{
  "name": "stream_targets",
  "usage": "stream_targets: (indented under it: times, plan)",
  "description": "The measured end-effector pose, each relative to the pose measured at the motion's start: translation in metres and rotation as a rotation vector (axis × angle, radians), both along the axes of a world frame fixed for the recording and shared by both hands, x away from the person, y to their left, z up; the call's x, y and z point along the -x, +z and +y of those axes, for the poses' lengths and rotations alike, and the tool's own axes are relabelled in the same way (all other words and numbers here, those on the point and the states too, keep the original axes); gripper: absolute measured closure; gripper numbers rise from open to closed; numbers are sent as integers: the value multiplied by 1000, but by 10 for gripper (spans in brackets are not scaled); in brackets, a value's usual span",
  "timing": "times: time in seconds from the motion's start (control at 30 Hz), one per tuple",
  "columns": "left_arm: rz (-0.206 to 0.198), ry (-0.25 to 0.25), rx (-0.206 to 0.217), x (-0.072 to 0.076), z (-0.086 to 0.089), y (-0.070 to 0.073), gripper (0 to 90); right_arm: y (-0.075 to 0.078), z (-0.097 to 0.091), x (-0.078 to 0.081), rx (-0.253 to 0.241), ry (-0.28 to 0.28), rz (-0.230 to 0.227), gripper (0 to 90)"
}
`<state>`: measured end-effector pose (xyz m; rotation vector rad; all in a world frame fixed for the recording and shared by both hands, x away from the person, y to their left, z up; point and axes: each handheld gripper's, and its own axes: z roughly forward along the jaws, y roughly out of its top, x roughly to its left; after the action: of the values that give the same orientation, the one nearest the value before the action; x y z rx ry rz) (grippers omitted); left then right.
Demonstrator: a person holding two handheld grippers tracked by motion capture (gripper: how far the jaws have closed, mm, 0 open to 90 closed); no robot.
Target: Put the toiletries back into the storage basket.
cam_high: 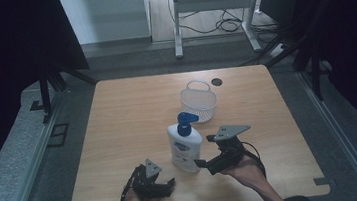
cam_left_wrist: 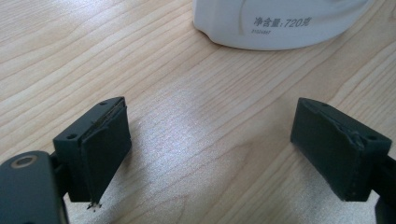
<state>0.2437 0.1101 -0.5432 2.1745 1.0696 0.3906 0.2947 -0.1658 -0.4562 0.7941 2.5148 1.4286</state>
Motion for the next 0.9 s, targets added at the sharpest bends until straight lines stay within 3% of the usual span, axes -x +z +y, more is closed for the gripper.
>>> stream_targets:
  times: [0.27,0.9]
  plan:
    - [0,1,1,0,0,0,116,3,17,-5,-3,18,-10,60]
    - [-2,1,0,0,-1,0,116,10,46,-15,7,14,-56,247]
